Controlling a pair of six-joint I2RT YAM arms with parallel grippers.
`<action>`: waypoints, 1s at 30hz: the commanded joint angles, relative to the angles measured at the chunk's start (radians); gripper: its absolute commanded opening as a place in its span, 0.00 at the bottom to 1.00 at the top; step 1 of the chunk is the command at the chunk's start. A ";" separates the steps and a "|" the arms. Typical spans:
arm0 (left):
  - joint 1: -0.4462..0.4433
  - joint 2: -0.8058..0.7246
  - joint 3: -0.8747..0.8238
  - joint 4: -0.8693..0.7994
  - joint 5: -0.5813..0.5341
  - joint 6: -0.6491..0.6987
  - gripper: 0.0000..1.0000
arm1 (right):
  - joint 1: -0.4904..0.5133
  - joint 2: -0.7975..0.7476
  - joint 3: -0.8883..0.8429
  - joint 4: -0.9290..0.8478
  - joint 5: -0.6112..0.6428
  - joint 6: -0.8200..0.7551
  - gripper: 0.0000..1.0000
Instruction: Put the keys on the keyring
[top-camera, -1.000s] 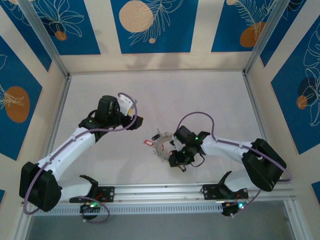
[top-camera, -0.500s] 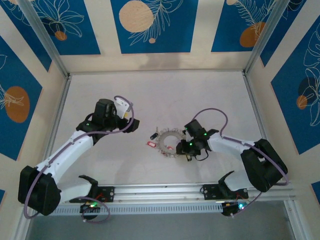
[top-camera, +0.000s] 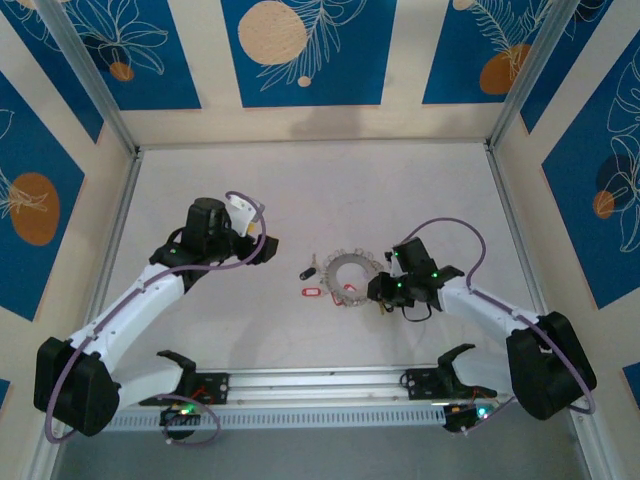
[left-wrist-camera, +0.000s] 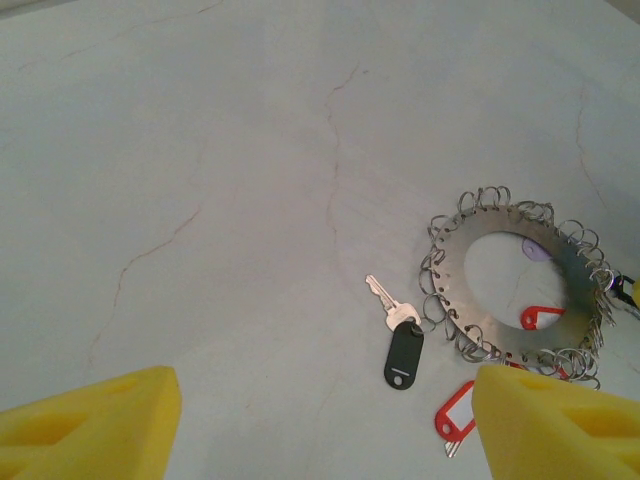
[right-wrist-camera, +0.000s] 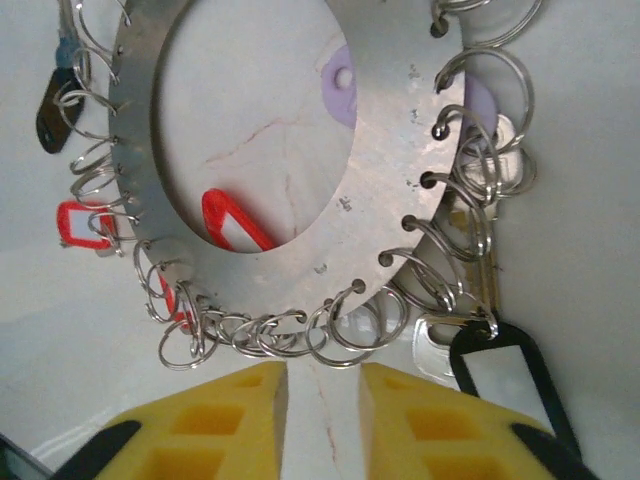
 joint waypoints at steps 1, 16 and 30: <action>0.009 -0.021 -0.013 0.023 0.015 0.001 0.77 | 0.045 0.012 0.037 -0.077 0.044 0.029 0.22; 0.009 -0.031 -0.011 0.009 0.013 0.019 0.77 | 0.208 0.189 0.156 -0.122 0.258 -0.013 0.24; 0.009 -0.031 -0.010 0.010 0.011 0.021 0.77 | 0.260 0.248 0.178 -0.148 0.412 -0.029 0.23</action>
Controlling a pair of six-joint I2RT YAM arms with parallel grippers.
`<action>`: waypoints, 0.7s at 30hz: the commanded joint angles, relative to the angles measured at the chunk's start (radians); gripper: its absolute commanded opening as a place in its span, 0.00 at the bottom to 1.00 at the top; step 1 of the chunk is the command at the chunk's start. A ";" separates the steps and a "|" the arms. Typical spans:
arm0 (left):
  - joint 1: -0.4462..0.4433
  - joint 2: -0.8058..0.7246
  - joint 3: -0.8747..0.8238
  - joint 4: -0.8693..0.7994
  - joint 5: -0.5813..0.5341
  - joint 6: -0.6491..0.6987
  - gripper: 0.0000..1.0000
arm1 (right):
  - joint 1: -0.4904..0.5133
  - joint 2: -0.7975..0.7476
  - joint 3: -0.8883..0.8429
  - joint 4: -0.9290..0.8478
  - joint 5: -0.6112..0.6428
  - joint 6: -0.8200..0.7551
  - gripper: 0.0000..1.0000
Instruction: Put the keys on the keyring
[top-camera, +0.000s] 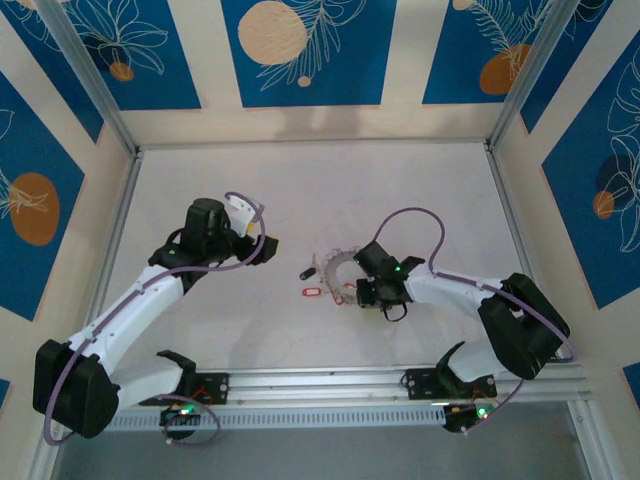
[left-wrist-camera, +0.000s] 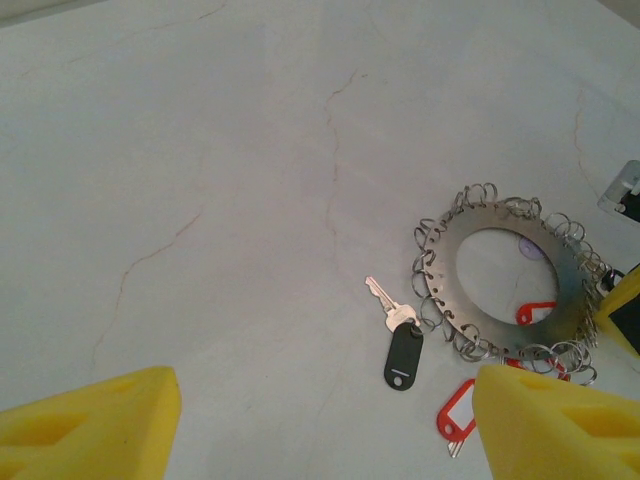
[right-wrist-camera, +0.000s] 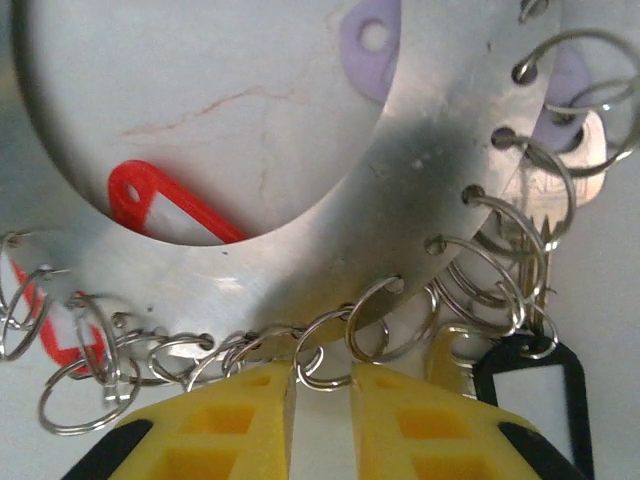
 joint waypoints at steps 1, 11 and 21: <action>0.009 -0.020 -0.007 0.008 0.013 0.017 0.77 | 0.016 0.016 0.028 -0.054 0.087 -0.017 0.23; 0.008 -0.014 -0.006 0.008 0.015 0.019 0.77 | 0.047 0.031 0.044 -0.073 0.189 -0.016 0.23; 0.009 -0.015 -0.005 0.006 0.015 0.024 0.77 | 0.061 0.056 0.081 -0.084 0.274 -0.040 0.23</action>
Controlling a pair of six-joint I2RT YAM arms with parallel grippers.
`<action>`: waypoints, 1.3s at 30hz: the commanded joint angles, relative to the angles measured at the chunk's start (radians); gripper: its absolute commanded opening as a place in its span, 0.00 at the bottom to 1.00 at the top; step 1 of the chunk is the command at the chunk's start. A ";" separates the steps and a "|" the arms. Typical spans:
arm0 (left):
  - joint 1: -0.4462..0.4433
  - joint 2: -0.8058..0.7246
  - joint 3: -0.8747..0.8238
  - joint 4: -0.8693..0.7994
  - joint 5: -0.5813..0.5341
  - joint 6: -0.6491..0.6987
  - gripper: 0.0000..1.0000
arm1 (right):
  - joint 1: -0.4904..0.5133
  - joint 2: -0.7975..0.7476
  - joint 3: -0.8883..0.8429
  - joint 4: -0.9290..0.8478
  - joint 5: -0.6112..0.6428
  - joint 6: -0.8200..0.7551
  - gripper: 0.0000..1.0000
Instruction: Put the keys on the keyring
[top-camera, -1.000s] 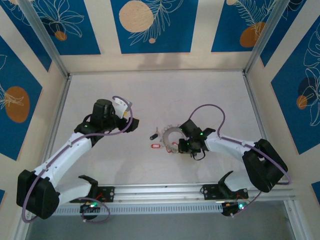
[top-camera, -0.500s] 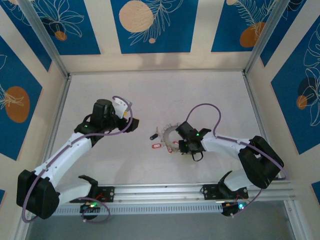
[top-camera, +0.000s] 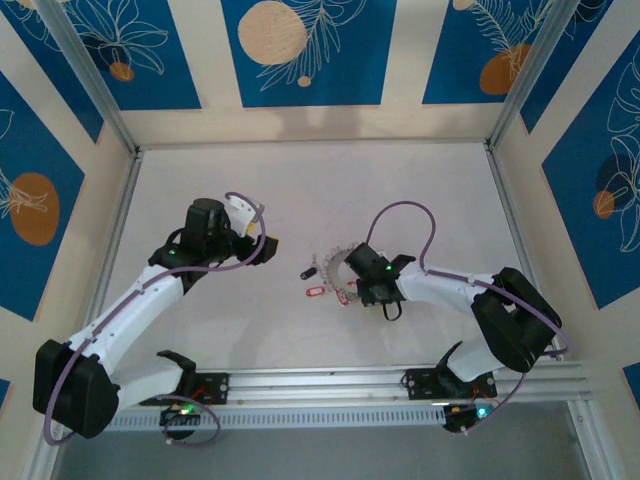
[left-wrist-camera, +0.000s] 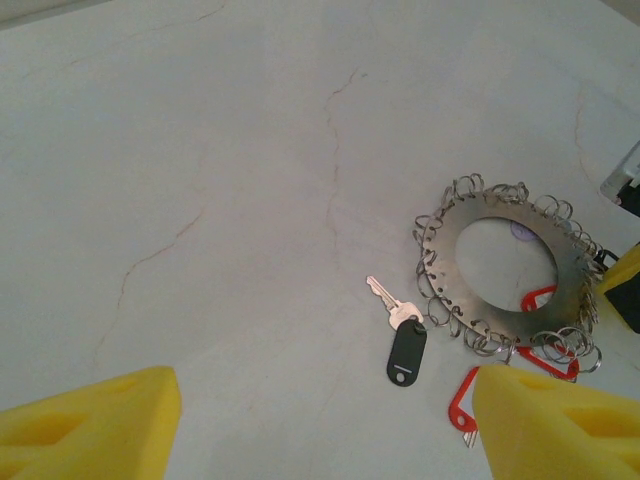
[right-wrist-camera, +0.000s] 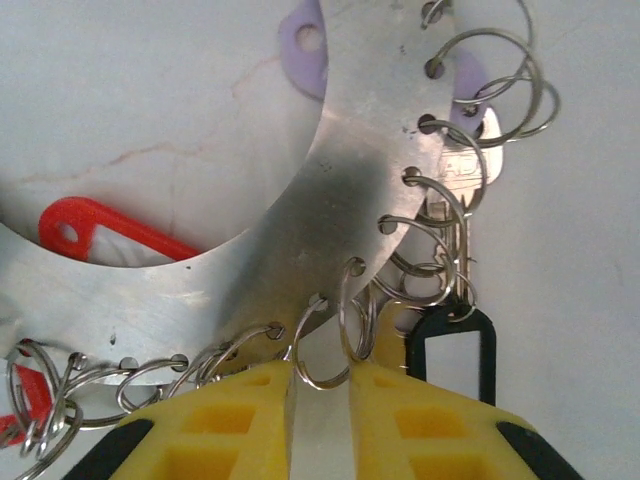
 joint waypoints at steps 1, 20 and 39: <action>0.009 -0.015 -0.006 0.007 0.015 0.017 0.77 | 0.009 0.015 0.027 -0.018 0.064 -0.015 0.23; 0.009 -0.025 -0.006 0.001 0.016 0.021 0.77 | 0.000 0.035 0.037 0.000 0.119 -0.031 0.22; 0.009 -0.025 -0.007 0.000 0.013 0.023 0.77 | -0.010 0.084 0.058 0.001 0.139 -0.032 0.23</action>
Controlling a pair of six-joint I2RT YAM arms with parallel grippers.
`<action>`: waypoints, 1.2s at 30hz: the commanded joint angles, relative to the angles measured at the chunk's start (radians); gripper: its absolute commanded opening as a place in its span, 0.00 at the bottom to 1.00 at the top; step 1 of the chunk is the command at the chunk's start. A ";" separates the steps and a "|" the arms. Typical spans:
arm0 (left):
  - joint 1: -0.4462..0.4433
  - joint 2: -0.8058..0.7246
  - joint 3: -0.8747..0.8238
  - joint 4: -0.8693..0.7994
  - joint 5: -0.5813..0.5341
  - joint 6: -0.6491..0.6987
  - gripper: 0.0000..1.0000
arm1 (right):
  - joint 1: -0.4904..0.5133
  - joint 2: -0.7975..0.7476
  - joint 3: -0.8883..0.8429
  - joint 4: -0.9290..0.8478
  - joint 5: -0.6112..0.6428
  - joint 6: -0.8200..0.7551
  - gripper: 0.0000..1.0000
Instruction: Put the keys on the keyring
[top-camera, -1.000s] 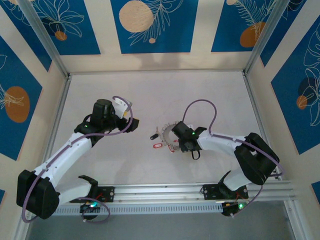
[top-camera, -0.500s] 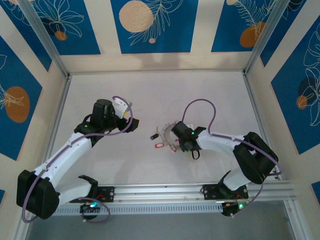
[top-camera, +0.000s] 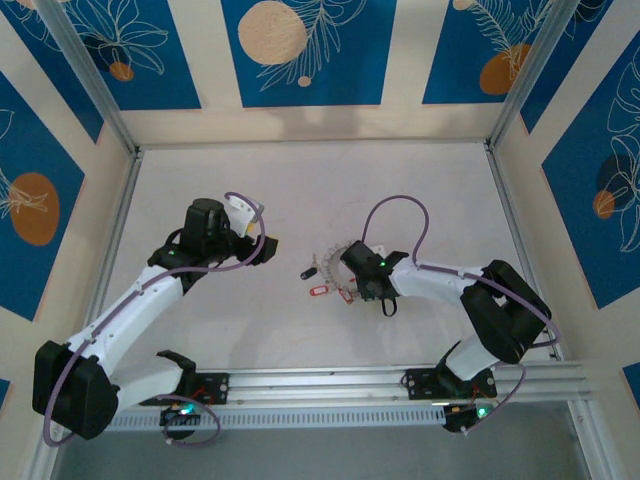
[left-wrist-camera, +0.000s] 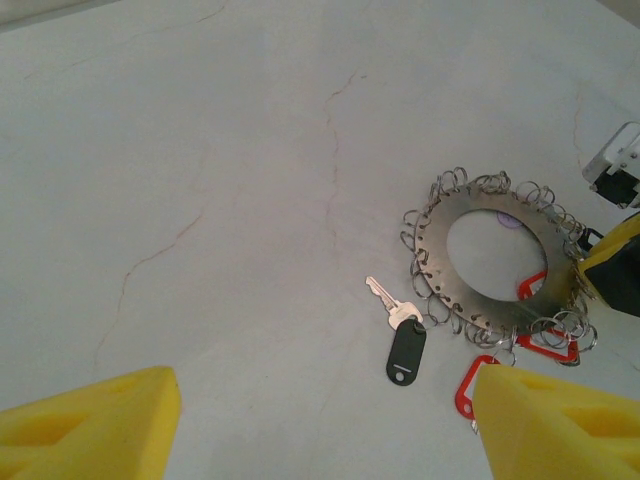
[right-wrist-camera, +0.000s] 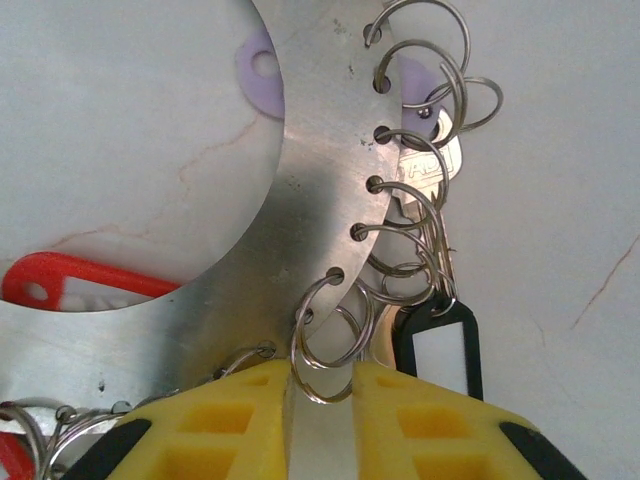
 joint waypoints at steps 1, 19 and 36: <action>0.009 -0.018 -0.006 0.002 0.013 0.022 0.77 | -0.005 0.017 0.021 -0.004 0.025 -0.001 0.22; 0.009 -0.017 -0.006 0.003 0.010 0.021 0.77 | -0.006 0.037 0.051 -0.013 0.094 0.009 0.22; 0.009 -0.013 -0.007 0.001 0.005 0.022 0.77 | -0.026 0.031 0.021 0.063 0.022 -0.030 0.13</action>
